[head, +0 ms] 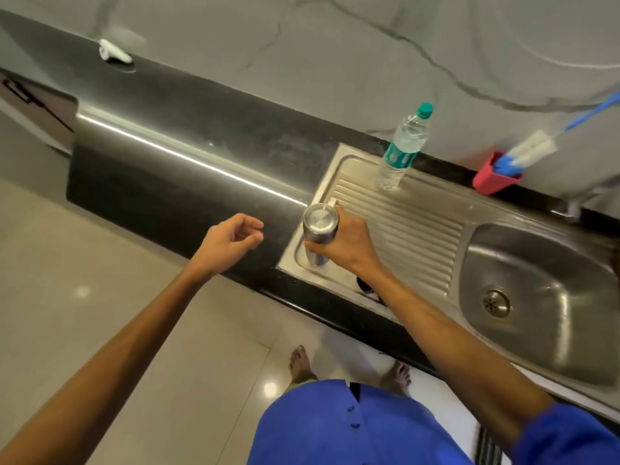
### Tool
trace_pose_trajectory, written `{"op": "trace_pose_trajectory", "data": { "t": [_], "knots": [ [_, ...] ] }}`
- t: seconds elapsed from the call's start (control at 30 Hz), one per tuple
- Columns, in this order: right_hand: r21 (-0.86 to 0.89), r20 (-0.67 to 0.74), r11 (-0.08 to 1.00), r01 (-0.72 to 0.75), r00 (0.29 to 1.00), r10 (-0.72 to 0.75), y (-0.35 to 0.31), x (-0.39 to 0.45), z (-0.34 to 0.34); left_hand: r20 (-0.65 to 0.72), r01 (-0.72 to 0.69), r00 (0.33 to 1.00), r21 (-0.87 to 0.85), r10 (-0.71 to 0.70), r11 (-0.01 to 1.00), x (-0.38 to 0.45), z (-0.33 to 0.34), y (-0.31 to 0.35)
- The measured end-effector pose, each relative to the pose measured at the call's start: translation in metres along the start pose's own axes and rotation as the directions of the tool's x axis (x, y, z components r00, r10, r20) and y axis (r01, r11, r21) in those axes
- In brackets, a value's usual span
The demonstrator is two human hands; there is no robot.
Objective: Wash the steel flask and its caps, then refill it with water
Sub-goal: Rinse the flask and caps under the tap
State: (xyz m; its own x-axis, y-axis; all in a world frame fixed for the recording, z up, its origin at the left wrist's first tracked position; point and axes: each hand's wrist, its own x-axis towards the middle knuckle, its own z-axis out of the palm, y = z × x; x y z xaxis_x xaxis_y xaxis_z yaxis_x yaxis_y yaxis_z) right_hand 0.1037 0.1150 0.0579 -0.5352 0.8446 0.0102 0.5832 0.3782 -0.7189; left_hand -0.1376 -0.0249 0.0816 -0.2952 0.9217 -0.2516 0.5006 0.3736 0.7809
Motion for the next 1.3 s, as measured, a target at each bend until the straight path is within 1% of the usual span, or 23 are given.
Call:
{"op": "trace_pose_trajectory", "data": {
  "t": [0.13,0.23,0.37,0.43,0.5,0.57,0.63,0.7,0.77,0.87,0.93,1.0,1.1,1.17,1.23,1.3],
  "knots": [
    [0.048,-0.010,0.999,-0.013,1.000,0.014,0.009,0.000,0.012,0.007,0.038,0.999,-0.051,-0.038,0.998,-0.003,0.001,-0.025],
    [0.093,0.014,0.995,-0.031,0.999,0.030,0.014,0.001,0.011,0.042,0.059,0.998,-0.071,-0.056,0.996,-0.002,0.009,-0.034],
    [0.139,0.072,0.987,-0.080,0.995,0.070,0.024,0.001,0.010,0.134,0.086,0.988,-0.064,-0.077,0.994,-0.001,0.029,-0.035],
    [0.137,0.091,0.987,-0.081,0.993,0.069,0.027,0.003,0.010,0.180,0.100,0.980,-0.057,-0.089,0.993,-0.001,0.041,-0.034],
    [0.125,0.115,0.989,-0.080,0.991,0.066,0.028,0.006,0.008,0.208,0.100,0.974,-0.033,-0.091,0.994,0.001,0.054,-0.033],
    [0.109,0.184,0.990,-0.088,0.981,0.067,0.029,0.007,0.006,0.209,0.103,0.973,-0.008,-0.099,0.995,0.002,0.066,-0.031],
    [0.064,0.301,0.992,-0.112,0.950,0.087,0.037,0.007,-0.002,0.196,0.107,0.975,0.006,-0.106,0.994,0.004,0.080,-0.029],
    [-0.024,0.398,0.991,-0.131,0.908,0.130,0.053,0.005,-0.018,0.198,0.116,0.973,0.010,-0.115,0.993,0.004,0.093,-0.026],
    [-0.151,0.412,0.979,-0.138,0.892,0.189,0.078,-0.005,-0.040,0.216,0.124,0.969,0.009,-0.123,0.992,0.002,0.105,-0.023],
    [-0.322,0.416,0.931,-0.171,0.858,0.302,0.117,-0.033,-0.065,0.229,0.156,0.961,0.006,-0.153,0.988,-0.003,0.125,-0.022],
    [-0.409,0.452,0.898,-0.164,0.818,0.355,0.139,-0.055,-0.062,0.215,0.187,0.959,0.007,-0.184,0.982,-0.005,0.136,-0.020],
    [-0.451,0.454,0.881,-0.146,0.812,0.366,0.156,-0.073,-0.052,0.192,0.231,0.955,0.002,-0.227,0.973,-0.005,0.146,-0.015],
    [-0.414,0.414,0.904,-0.109,0.861,0.293,0.171,-0.090,-0.039,0.214,0.278,0.938,-0.002,-0.271,0.961,-0.008,0.162,-0.005],
    [-0.366,0.392,0.925,-0.104,0.884,0.254,0.179,-0.096,-0.037,0.245,0.271,0.932,0.014,-0.266,0.963,-0.013,0.177,0.006],
    [-0.276,0.349,0.946,-0.167,0.900,0.261,0.189,-0.099,-0.043,0.259,0.242,0.935,0.038,-0.244,0.969,-0.019,0.195,0.019],
    [-0.141,0.263,0.953,-0.268,0.918,0.297,0.206,-0.099,-0.066,0.267,0.194,0.942,0.055,-0.202,0.979,-0.022,0.216,0.040]
  ]
}}
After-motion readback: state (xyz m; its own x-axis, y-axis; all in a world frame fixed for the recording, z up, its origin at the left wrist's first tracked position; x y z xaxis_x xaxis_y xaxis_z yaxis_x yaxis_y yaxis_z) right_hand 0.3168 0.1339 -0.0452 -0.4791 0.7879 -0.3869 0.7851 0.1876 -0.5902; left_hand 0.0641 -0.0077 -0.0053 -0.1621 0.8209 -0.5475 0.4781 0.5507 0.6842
